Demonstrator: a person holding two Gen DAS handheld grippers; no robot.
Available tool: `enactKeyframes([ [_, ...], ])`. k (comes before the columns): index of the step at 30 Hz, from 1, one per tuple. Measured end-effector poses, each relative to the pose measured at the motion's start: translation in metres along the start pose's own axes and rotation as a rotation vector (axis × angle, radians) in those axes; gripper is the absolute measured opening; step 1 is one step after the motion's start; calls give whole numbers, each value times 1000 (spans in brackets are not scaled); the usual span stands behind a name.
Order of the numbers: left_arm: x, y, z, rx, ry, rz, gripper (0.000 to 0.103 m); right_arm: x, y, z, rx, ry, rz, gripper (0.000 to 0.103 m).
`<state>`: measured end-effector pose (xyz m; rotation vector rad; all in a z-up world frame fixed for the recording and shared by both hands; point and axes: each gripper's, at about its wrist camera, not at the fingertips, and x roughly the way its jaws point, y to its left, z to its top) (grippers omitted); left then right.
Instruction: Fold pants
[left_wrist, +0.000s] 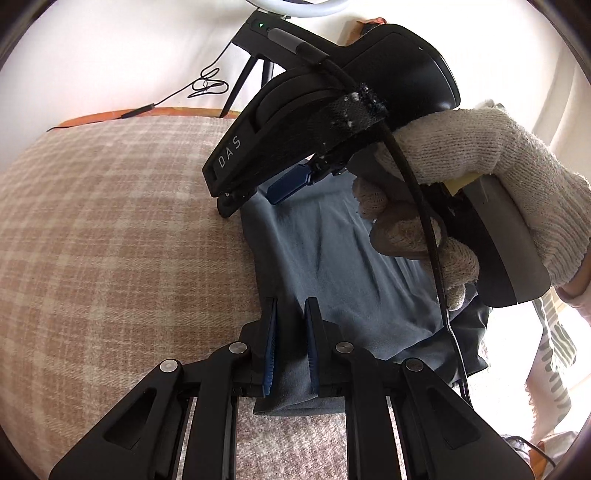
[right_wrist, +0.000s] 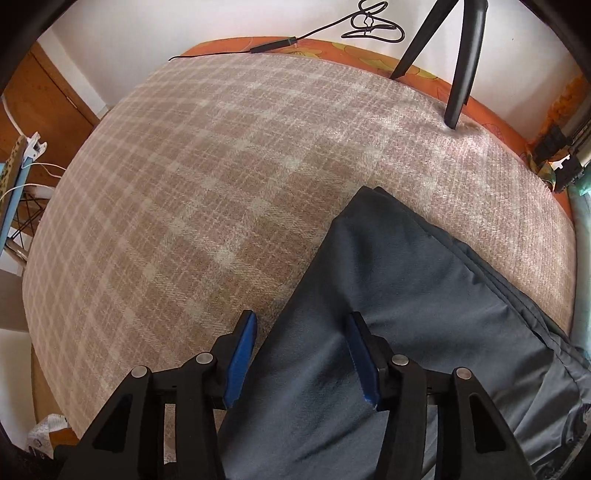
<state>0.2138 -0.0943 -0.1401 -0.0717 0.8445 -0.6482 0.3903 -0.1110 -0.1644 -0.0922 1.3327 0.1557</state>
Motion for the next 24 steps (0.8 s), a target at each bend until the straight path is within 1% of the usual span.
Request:
enactKeyframes([
  [1,0,0,0,2,0,9,13,0,0,0,-5,0,-8,46],
  [2,0,0,0,0,-1,19,14,0,-1,-1,-3,-2,-13,43],
  [4,0,-3,0,-5,5,38,25,-1,-4,-1,4,-6,-14,36],
  [6,3,-2,0,-11,18,67,50,0,-6,-2,13,-11,-13,30],
  [8,8,1,0,-28,42,71,51,-2,-10,-3,23,-18,-3,24],
  [9,10,2,0,-37,44,72,51,-3,-12,-4,26,-21,7,19],
  [10,11,3,1,-43,40,63,50,-5,-14,-5,31,-24,21,14],
  [11,11,4,3,-49,40,45,43,-9,-19,-8,40,-29,35,12],
  [12,11,4,3,-56,45,23,19,-12,-22,-10,48,-35,48,9],
  [13,12,4,4,-60,53,8,12,-14,-24,-11,52,-44,59,6],
  [14,12,2,5,-52,51,3,11,-18,-26,-12,56,-52,69,5],
  [15,11,-2,6,-36,46,0,7,-22,-30,-15,62,-62,79,4],
  [21,-8,-24,20,1,-2,-67,6,-63,-52,-29,99,-143,155,2],
  [24,-16,-44,32,36,-18,-102,6,-87,-66,-37,111,-191,179,1],
])
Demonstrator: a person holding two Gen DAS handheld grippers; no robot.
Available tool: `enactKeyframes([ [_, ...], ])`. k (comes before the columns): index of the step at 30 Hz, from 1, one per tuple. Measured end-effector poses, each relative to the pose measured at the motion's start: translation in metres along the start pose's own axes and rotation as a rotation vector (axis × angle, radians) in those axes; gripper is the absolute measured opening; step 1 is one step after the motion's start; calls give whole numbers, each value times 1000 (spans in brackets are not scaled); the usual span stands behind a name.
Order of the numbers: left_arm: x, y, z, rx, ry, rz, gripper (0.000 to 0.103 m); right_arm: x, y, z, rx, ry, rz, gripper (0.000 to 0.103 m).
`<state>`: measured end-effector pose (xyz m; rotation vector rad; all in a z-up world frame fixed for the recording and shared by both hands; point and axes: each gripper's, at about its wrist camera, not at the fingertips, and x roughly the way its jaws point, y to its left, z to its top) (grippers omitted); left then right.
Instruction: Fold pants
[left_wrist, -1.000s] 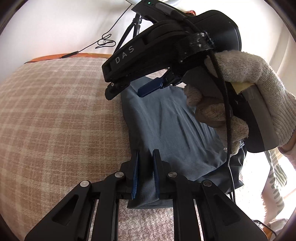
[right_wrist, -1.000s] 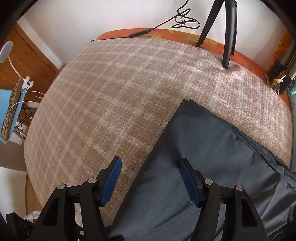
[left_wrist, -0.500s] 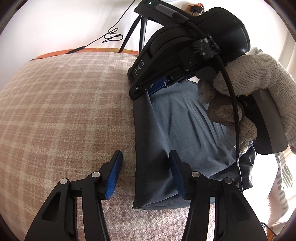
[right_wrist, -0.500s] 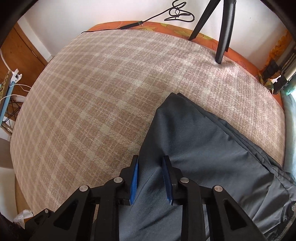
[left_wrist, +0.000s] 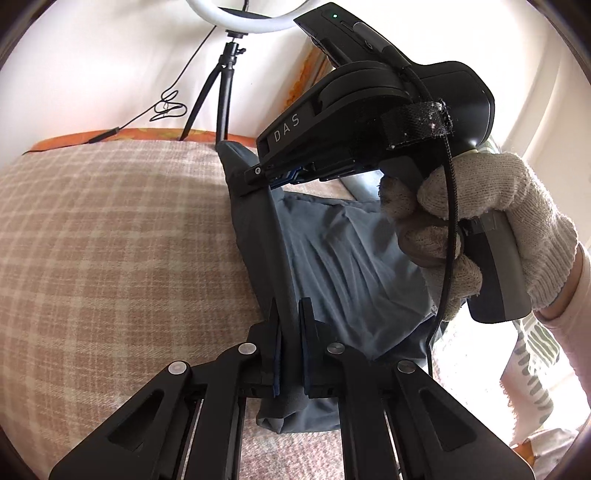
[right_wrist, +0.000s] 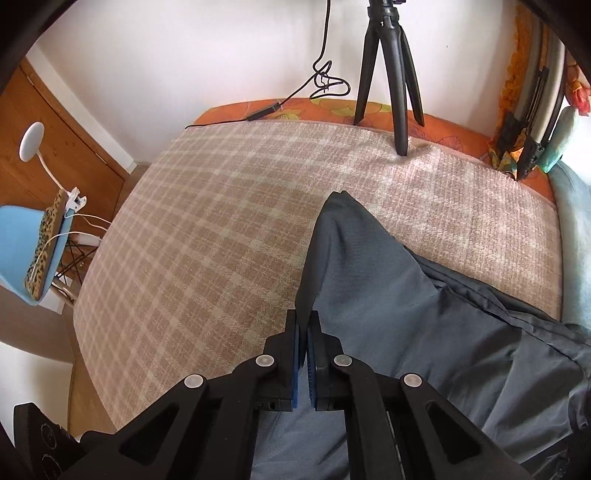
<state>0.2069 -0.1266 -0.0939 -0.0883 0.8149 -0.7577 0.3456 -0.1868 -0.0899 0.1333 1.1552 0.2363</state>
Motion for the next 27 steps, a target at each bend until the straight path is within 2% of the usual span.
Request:
enactKeyframes([
  [6,0,-46,27,95,7,-72,6,-51,-28,-7,28,-88,11,1],
  [12,17,-98,54,189,47,-156,6,-108,-83,-26,82,-166,-24,1],
  [20,53,-180,55,303,119,-253,6,-159,-173,-74,182,-217,-93,1],
  [27,102,-233,49,346,185,-307,6,-174,-246,-111,264,-222,-150,1],
])
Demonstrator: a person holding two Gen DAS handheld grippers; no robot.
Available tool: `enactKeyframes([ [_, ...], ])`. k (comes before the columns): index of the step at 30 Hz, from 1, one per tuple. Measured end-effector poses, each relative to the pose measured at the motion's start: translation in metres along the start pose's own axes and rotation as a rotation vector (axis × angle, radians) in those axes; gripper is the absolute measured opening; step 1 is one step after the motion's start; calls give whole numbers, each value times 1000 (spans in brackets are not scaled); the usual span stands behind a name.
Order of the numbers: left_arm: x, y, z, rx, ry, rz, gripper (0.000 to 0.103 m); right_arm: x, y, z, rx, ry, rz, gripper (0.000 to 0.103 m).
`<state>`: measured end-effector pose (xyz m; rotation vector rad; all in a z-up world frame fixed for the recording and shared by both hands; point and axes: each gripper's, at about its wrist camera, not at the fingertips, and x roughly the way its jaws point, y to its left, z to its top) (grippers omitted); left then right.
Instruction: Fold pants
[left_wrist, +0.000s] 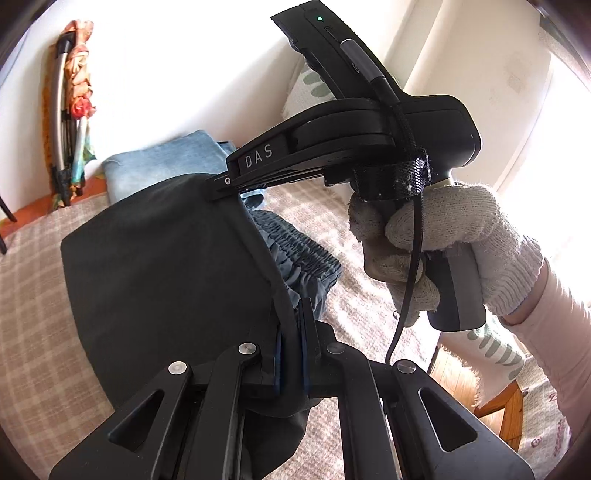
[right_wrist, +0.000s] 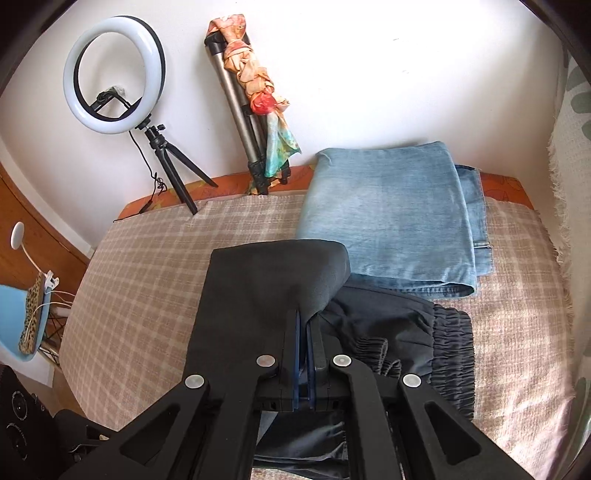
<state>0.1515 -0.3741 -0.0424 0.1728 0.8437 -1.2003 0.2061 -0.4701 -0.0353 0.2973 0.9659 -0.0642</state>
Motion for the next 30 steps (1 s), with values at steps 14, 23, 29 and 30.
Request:
enactKeyframes([
  [14,56,-29,-1,-4,78,-85,15,12,-93,-24,88,4,-92,0],
  [23,-21,16,-29,18,39,87,32,34,-125,-33,131,14,-132,0],
  [29,-42,70,-53,-71,69,198,33,28,-134,-36,130,6,-218,7],
  [30,-42,76,-58,-88,80,199,33,21,-134,-36,141,-12,-209,8],
])
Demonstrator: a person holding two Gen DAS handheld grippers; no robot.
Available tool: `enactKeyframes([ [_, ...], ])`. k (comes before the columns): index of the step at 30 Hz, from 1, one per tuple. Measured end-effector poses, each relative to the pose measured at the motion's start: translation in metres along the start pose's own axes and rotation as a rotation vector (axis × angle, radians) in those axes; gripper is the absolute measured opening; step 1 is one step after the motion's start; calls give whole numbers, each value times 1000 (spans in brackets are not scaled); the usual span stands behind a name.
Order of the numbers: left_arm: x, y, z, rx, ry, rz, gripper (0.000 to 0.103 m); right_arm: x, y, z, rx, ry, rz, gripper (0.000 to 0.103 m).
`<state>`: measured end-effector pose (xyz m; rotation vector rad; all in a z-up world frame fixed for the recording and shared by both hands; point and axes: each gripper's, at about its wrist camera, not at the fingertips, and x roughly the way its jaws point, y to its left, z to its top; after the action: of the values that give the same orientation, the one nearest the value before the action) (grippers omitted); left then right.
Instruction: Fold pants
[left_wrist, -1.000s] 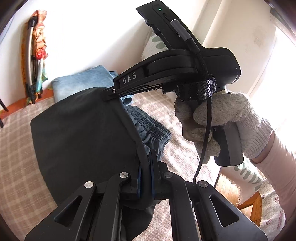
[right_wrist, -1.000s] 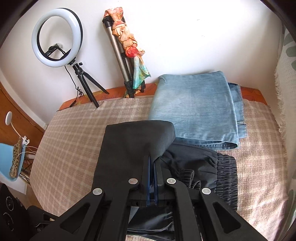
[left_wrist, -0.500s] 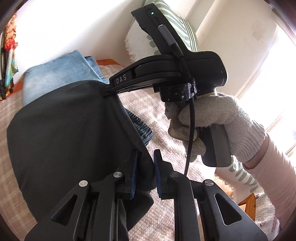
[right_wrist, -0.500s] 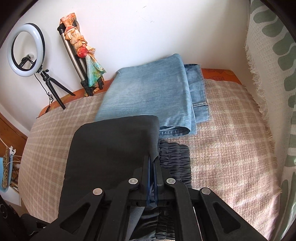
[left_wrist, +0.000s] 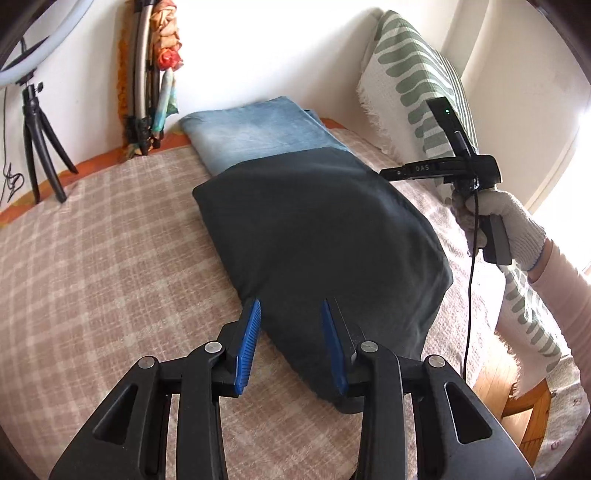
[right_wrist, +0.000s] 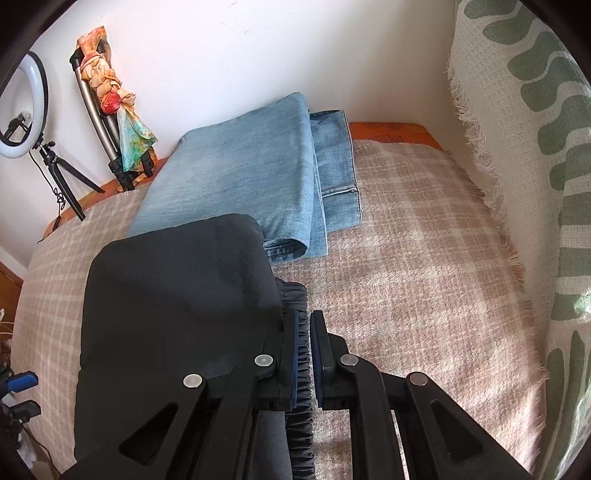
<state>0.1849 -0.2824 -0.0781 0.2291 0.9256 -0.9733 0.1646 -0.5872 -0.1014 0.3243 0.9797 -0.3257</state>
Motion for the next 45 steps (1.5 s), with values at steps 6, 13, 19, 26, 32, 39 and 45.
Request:
enactKeyframes([
  [6,31,13,-2,-47,35,-19,40,-40,21,2,-88,-91,5,52],
  [13,54,27,10,-171,39,-77,52,-33,7,-2,-64,-25,88,77],
  [19,63,47,12,-284,45,-97,58,-11,-22,-15,13,54,217,82],
  [26,81,55,18,-348,60,-146,58,21,-40,-19,75,123,387,83],
  [32,94,57,26,-342,39,-171,58,41,-35,-29,49,150,490,88],
  [39,106,48,32,-309,10,-184,56,45,-22,-39,31,123,559,67],
  [45,113,41,33,-304,-2,-148,15,36,-10,-43,8,95,499,28],
])
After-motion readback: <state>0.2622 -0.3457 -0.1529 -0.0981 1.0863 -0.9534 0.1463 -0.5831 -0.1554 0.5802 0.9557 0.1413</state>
